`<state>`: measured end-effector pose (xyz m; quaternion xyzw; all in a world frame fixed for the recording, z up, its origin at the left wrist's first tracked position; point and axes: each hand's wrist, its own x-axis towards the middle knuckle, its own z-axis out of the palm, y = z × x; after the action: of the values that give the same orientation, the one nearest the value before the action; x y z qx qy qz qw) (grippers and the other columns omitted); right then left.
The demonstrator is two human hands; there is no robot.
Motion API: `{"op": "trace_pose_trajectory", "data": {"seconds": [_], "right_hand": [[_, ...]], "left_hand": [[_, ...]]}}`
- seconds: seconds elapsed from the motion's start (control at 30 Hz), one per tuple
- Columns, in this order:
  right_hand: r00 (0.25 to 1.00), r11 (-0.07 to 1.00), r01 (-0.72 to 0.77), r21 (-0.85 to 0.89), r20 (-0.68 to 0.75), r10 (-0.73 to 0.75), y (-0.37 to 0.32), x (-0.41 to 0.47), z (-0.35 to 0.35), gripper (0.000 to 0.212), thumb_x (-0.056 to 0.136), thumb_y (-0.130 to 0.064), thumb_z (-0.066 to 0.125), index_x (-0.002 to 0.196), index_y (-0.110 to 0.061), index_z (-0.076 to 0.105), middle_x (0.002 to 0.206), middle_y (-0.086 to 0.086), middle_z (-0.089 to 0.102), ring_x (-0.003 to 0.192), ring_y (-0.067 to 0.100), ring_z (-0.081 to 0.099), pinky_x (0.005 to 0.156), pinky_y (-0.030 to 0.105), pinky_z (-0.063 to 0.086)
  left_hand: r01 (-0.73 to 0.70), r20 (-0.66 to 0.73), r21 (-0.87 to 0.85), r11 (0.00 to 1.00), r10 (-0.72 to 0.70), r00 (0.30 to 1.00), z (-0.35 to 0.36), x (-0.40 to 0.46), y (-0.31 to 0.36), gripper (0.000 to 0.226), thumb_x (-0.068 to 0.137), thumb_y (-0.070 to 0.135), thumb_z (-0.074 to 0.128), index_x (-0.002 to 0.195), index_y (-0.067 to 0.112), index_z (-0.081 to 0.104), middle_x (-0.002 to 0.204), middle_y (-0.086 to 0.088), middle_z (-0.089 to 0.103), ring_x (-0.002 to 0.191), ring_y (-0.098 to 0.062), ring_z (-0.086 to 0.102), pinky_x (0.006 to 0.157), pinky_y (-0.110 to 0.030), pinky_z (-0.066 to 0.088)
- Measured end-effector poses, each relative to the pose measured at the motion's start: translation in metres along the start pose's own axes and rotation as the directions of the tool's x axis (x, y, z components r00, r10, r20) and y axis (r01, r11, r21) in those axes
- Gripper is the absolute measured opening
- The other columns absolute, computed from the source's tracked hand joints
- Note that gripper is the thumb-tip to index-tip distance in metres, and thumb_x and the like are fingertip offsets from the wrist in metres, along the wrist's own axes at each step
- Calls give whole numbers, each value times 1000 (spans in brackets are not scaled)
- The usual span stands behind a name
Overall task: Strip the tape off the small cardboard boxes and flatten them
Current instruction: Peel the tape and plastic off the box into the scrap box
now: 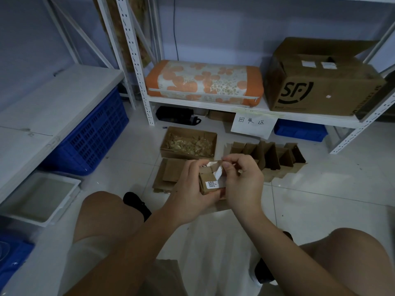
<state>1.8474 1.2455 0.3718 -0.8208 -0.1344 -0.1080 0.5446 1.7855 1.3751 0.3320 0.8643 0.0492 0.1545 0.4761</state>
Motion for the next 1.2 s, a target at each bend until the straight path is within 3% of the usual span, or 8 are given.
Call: {"op": "trace_pose_trajectory", "data": {"seconds": [0.17, 0.33, 0.5, 0.67, 0.73, 0.8, 0.97, 1.2], "right_hand": [[949, 942, 267, -203, 227, -220, -4, 9, -2, 30, 77, 2, 72, 94, -22, 68, 87, -10, 64, 88, 10, 59, 75, 31, 53], [834, 902, 365, -231, 511, -207, -13, 3, 0, 24, 80, -34, 63, 103, -36, 72, 90, -14, 69, 91, 8, 60, 82, 28, 51], [923, 999, -34, -23, 382, 40, -4, 11, -9, 30, 84, -10, 79, 106, -29, 72, 98, -12, 72, 91, 3, 68, 84, 31, 58], [894, 983, -143, -119, 409, 180, 0, 13, -9, 27, 85, -23, 81, 110, -23, 73, 111, -7, 52, 87, 4, 57, 70, 7, 46], [902, 982, -141, -126, 393, 180, 0, 12, -6, 8, 88, -20, 78, 93, -21, 72, 104, -4, 56, 85, 7, 58, 70, 12, 47], [919, 977, -60, -203, 372, 134, 0, 11, -3, 16, 92, -20, 72, 81, -25, 62, 91, -7, 60, 84, 12, 59, 74, 29, 48], [914, 944, 57, -324, 397, 81, 0, 8, 0, 9, 98, -21, 59, 90, -18, 56, 89, -2, 62, 81, 15, 60, 73, 37, 49], [863, 924, 57, -377, 484, 144, -6, 3, 1, 9, 96, -18, 58, 88, -14, 57, 84, 3, 64, 78, 19, 61, 75, 45, 54]], "left_hand": [[-16, 56, 180, 984, 6, 998, 1, 1, 1, 92, 69, 67, 72, 144, 26, 41, 132, 16, 37, 116, 0, 46, 91, -15, 42], [55, 0, 180, 982, -56, 998, 2, 1, -2, 82, 68, 54, 75, 137, 20, 45, 123, 14, 39, 112, -4, 48, 89, -25, 47], [17, -51, 169, 985, -8, 999, 2, -3, 2, 96, 66, 74, 66, 145, 26, 41, 132, 20, 36, 120, 1, 45, 91, -13, 41], [-70, -88, 269, 961, 97, 991, -1, 1, 2, 86, 71, 67, 68, 141, 28, 38, 133, 13, 37, 120, -5, 45, 94, -16, 41], [-66, -87, 273, 960, 93, 992, 2, 1, 2, 83, 72, 65, 67, 141, 29, 36, 135, 11, 37, 122, -13, 48, 95, -28, 49], [-29, -84, 251, 967, 52, 995, 5, 2, 4, 87, 72, 63, 65, 147, 29, 34, 140, 12, 33, 127, -17, 47, 98, -34, 51], [-66, 63, 499, 864, 39, 997, 0, 10, 8, 108, 83, 53, 74, 165, 13, 15, 162, -2, 20, 146, -23, 28, 119, -40, 34], [-49, 123, 723, 689, -58, 991, -1, 15, 19, 80, 82, 58, 63, 146, 18, 35, 132, 1, 43, 117, -18, 45, 80, -29, 42]]}}
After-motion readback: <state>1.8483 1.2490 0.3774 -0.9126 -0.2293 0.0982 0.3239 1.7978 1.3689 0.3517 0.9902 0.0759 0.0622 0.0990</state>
